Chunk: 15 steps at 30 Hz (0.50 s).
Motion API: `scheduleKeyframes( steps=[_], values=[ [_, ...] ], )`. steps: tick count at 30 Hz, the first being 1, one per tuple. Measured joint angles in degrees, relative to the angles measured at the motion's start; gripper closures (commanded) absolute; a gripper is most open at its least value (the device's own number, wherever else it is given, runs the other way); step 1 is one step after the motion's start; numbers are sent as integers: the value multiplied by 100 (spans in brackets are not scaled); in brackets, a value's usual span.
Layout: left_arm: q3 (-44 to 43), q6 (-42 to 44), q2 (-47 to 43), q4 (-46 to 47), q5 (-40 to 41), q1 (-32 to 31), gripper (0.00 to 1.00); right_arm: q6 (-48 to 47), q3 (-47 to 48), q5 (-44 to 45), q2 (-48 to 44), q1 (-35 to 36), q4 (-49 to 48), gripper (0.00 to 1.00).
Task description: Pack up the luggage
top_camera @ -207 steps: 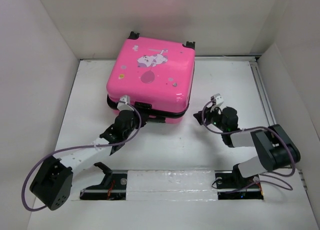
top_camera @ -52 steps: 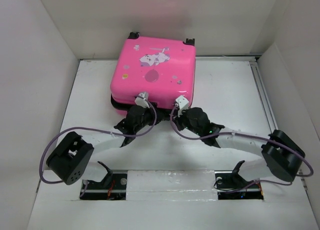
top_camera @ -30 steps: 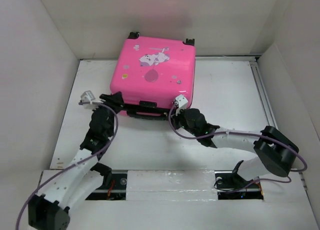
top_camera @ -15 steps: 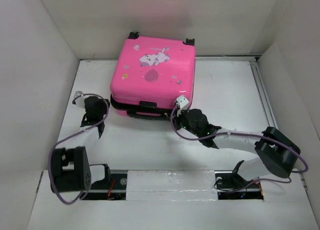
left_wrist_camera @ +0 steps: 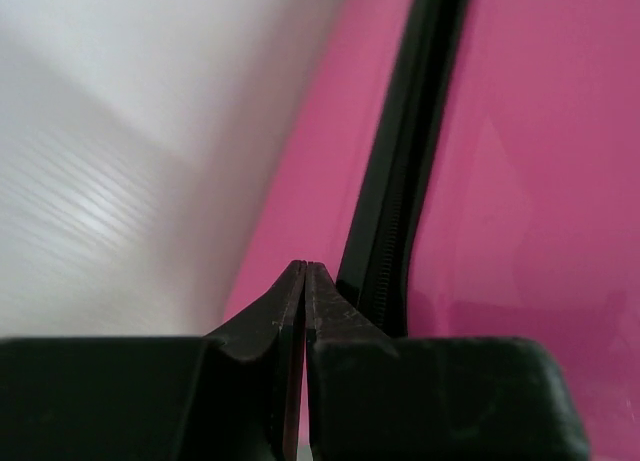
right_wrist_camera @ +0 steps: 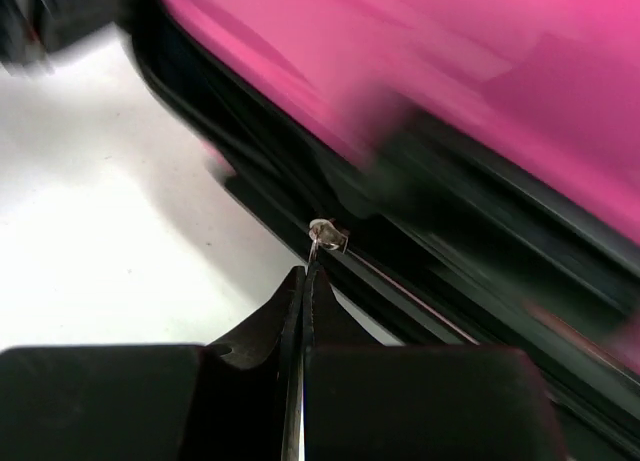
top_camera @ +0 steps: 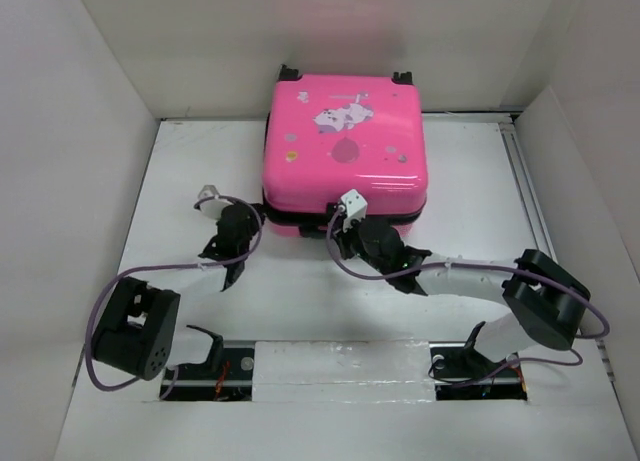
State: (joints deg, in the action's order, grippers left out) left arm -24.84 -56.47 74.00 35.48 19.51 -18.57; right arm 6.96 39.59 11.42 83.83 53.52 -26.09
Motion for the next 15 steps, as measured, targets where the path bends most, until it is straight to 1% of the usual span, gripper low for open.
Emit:
scheduleKeyframes(
  steps=[2, 5, 8, 12, 15],
  values=[
    [140, -170, -13, 214, -192, -470, 100, -33, 160, 76, 114, 98, 85, 100],
    [323, -369, -105, 330, -896, -914, 100, -118, 361, 83, 203, 323, 284, 100],
    [494, -400, -350, 201, -1539, -1056, 100, -181, 461, -90, 205, 498, 479, 100],
    [603, -376, -780, -192, -2033, -1078, 100, -247, 492, -173, 203, 529, 573, 100],
    [638, -382, -846, -361, -2433, -1274, 99, -286, 616, -162, 273, 577, 684, 100]
  ],
)
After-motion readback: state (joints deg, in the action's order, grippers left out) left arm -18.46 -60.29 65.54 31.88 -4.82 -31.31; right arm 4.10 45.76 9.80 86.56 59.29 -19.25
